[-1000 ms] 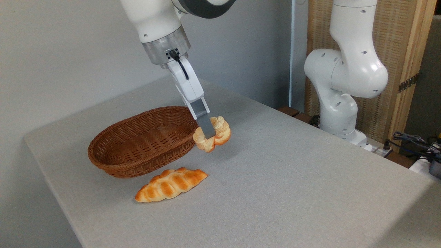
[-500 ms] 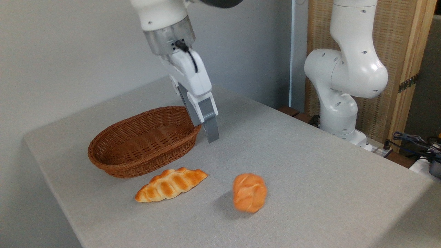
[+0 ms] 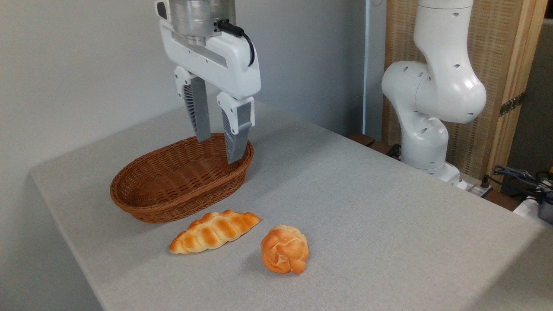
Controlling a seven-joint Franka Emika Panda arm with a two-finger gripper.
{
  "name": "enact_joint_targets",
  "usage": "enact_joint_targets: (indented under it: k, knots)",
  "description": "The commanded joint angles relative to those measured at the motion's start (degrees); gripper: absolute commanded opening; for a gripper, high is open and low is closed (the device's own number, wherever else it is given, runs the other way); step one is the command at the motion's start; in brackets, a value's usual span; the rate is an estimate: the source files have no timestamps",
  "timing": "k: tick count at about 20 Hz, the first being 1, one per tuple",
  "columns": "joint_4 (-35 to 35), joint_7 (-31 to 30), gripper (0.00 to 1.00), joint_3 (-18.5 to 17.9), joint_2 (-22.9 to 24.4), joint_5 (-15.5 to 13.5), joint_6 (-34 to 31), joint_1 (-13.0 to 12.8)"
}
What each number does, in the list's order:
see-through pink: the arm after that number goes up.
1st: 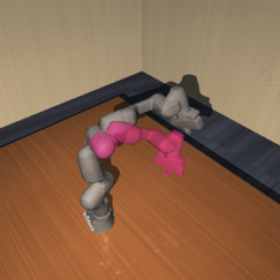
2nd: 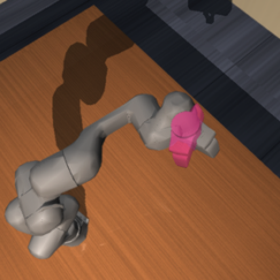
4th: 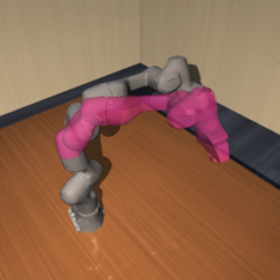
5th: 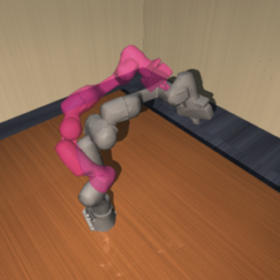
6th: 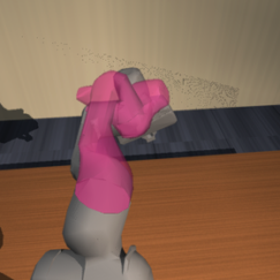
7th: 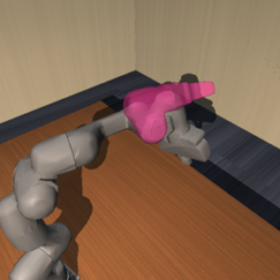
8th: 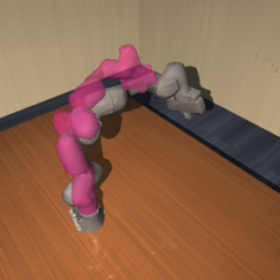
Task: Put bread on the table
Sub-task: 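Open the gripper, release the roll, and raise the gripper above the basket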
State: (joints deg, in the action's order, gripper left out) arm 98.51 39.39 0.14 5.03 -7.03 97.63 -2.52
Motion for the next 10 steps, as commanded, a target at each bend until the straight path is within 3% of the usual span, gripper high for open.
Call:
enact_joint_targets:
  k: [1, 10]
  knots:
    - [-0.95, -1.95, 1.0, -0.05, -0.55, -0.79, 0.46, -0.2]
    - [-1.04, -1.68, 1.0, -0.4, -1.16, -0.62, -0.33, -0.38]
